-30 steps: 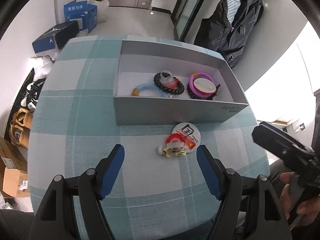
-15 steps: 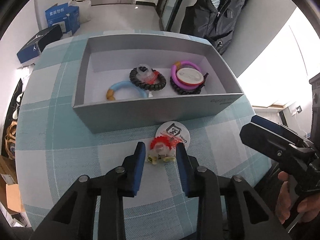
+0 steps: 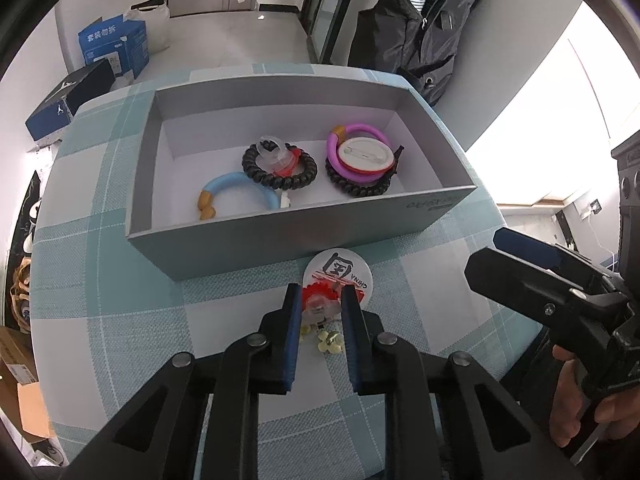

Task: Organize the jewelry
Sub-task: 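Grasp the white printed logo badge with the right gripper while the left gripper holds the charm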

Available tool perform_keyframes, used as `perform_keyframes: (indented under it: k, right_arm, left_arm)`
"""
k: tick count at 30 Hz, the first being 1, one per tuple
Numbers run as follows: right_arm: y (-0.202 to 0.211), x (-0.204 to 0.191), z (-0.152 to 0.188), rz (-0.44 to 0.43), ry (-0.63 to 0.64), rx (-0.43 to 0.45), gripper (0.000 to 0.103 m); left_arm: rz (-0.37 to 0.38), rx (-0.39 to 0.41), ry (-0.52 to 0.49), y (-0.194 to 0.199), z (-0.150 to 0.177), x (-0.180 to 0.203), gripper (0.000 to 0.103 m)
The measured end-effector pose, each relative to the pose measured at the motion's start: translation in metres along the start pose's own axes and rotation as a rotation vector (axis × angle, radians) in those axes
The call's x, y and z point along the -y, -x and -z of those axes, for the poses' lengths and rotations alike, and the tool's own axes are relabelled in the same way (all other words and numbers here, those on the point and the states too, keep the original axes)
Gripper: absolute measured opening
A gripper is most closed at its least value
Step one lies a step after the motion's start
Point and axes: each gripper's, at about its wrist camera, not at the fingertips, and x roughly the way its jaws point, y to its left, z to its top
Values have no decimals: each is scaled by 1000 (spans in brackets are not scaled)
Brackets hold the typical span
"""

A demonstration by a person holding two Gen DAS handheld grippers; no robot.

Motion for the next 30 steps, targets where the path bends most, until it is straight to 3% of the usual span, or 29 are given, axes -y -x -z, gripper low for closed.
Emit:
perform_keyframes:
  k: [15, 22, 30]
  right_arm:
    - [0, 2, 2, -6, -11, -9, 99]
    - [-12, -15, 7, -45, 37, -44, 98]
    - [-39, -40, 11, -23, 125, -105, 84]
  left_arm:
    - [127, 89, 138, 30, -5, -20, 15]
    - [108, 122, 180, 41, -1, -37, 15]
    - [103, 163, 238, 51, 8, -58, 15]
